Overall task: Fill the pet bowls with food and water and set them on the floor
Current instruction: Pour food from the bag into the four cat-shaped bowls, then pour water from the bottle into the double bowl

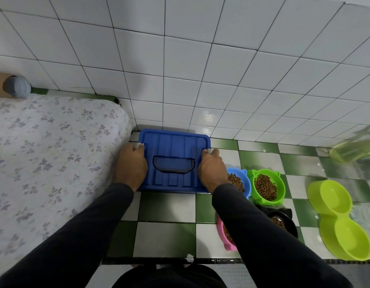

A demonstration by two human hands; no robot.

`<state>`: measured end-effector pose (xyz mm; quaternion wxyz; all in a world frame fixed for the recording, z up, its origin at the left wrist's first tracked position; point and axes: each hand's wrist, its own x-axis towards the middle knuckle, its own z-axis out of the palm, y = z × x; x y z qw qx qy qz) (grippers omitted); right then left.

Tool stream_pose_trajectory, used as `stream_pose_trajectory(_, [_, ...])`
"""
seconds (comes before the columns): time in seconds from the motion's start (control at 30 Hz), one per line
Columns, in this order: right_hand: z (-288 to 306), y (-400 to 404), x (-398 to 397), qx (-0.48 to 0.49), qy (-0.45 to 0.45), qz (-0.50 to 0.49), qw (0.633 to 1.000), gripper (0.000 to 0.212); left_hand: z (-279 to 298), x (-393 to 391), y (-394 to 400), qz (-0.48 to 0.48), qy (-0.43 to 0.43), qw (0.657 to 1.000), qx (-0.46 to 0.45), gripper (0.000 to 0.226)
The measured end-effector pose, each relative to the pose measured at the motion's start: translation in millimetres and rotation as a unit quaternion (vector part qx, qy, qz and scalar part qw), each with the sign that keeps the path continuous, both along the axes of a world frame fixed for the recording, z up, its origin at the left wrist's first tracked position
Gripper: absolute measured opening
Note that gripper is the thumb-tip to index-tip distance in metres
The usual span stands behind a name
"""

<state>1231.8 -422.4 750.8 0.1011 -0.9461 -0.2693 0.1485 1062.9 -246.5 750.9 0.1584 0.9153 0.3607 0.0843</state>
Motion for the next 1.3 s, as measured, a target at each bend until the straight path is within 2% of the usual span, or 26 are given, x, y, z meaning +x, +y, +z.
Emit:
stream_pose_trajectory(0.1, [2, 5, 1, -0.035, 0.022, 0.006, 0.999, 0.057, -1, -1, -5, -0.010, 0.067, 0.997, 0.031, 0.050])
stream_pose_trajectory(0.2, [0, 4, 2, -0.043, 0.022, 0.012, 0.999, 0.061, -2, 0, -10, 0.006, 0.084, 0.996, 0.027, 0.055])
stream_pose_trajectory(0.33, [-3, 1, -1, -0.026, 0.035, 0.018, 0.999, 0.065, -1, 5, -28, 0.039, 0.046, 0.996, -0.060, 0.056])
stream_pose_trajectory(0.57, [-1, -10, -5, 0.033, 0.078, 0.036, 0.996, 0.064, 1, 7, -28, 0.027, 0.067, 0.993, -0.094, 0.064])
stream_pose_trajectory(0.73, [2, -28, -6, 0.053, 0.073, 0.086, 0.992, 0.064, -3, 3, -33, -0.010, 0.077, 0.995, -0.054, 0.063])
stream_pose_trajectory(0.93, [12, -50, -5, 0.008, 0.085, 0.124, 0.989, 0.062, 1, -3, -39, -0.057, 0.150, 0.986, -0.047, 0.061])
stream_pose_trajectory(1.13, [35, -84, 1, -0.055, 0.082, 0.162, 0.982, 0.044, 21, 2, -52, -0.104, 0.210, 0.967, -0.097, 0.058])
stream_pose_trajectory(1.3, [55, -107, -1, -0.056, 0.053, 0.130, 0.989, 0.046, 38, 13, -78, -0.144, 0.180, 0.967, -0.107, 0.059])
